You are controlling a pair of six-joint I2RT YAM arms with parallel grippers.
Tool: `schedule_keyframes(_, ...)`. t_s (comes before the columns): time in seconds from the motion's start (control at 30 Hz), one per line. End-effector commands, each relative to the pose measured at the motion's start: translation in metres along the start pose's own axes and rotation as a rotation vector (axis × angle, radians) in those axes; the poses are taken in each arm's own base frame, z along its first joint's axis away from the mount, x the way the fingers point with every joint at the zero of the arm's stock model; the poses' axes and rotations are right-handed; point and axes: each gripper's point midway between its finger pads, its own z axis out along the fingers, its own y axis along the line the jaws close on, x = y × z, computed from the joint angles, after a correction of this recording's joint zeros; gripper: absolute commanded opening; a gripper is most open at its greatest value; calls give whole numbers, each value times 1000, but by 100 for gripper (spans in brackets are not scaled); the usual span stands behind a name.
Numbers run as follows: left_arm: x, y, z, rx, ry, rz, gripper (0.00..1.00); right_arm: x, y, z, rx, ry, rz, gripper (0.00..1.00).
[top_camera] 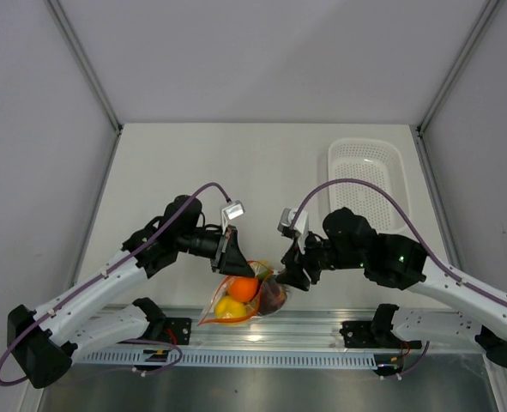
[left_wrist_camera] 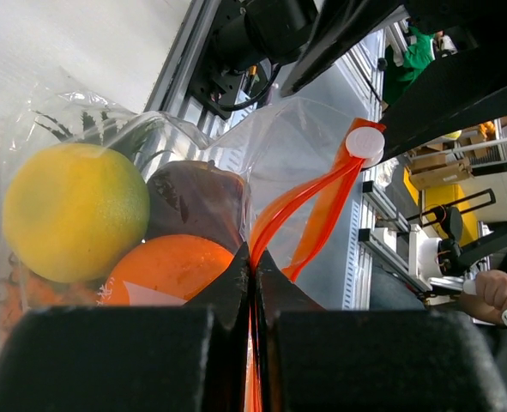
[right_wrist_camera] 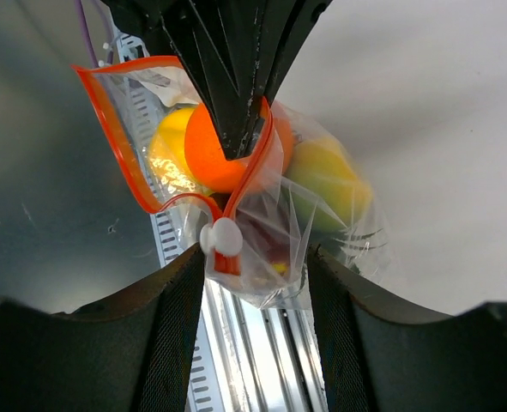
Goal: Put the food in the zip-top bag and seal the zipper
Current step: Adjust the zipper food storage bag at the center of the board.
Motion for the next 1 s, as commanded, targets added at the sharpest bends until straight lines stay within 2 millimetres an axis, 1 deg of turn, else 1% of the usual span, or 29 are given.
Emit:
schedule_keyframes(0.0, -3, -5, -1, 42, -6, 35, 1, -23, 1, 2, -3, -53, -73, 53)
schedule_keyframes(0.17, -2, -4, 0, 42, -2, 34, 1, -23, -1, 11, 0, -38, -83, 51)
schedule_keyframes(0.27, -2, -4, 0, 48, 0, 37, 1, -24, -3, 14, 5, -38, -88, 43)
schedule_keyframes(0.37, 1, -3, 1, 49, 3, 36, 1, -27, -6, 15, 19, -41, -93, 33)
schedule_keyframes(0.4, 1, -2, 1, 52, 2, 40, 1, -26, -6, 17, 17, -34, -92, 20)
schedule_keyframes(0.47, 0, -6, -2, 61, -12, 65, 1, -27, -6, 17, 17, -29, -88, 0)
schedule_keyframes(0.5, -1, -8, -3, 65, -24, 85, 0, -27, -6, 17, 16, -28, -85, 0)
schedule_keyframes(0.57, -2, -12, -7, 60, -52, 119, 5, -28, -5, 17, 15, -35, -69, 0)
schedule_keyframes(0.6, -3, -13, -9, 55, -64, 140, 13, -29, -4, 17, 13, -40, -60, 0)
schedule_keyframes(0.63, -5, -13, -11, 40, -85, 155, 18, -33, -3, 16, 13, -53, -42, 0)
schedule_keyframes(0.67, -7, -19, -16, 40, -112, 192, 22, -35, -2, 16, 12, -60, -17, 0)
schedule_keyframes(0.7, -9, -20, -18, 34, -130, 210, 29, -38, -1, 15, 13, -67, 1, 0)
schedule_keyframes(0.73, -10, -22, -21, 27, -147, 225, 53, -40, -1, 16, 18, -71, 25, 0)
schedule_keyframes(0.77, -14, -26, -27, 15, -187, 262, 65, -46, 2, 14, 15, -83, 69, 0)
schedule_keyframes(0.8, -16, -29, -30, 10, -210, 284, 83, -47, 3, 14, 14, -82, 94, 0)
schedule_keyframes(0.83, -17, -30, -32, 5, -231, 304, 89, -47, 6, 17, 4, -72, 121, 0)
schedule_keyframes(0.87, -19, -37, -39, 10, -269, 352, 96, -53, 9, 16, -5, -76, 165, 0)
schedule_keyframes(0.9, -20, -40, -41, 10, -287, 370, 100, -54, 12, 17, -13, -72, 186, 0)
schedule_keyframes(0.97, -26, -46, -46, 9, -334, 412, 99, -56, 14, 19, -12, -54, 250, 0)
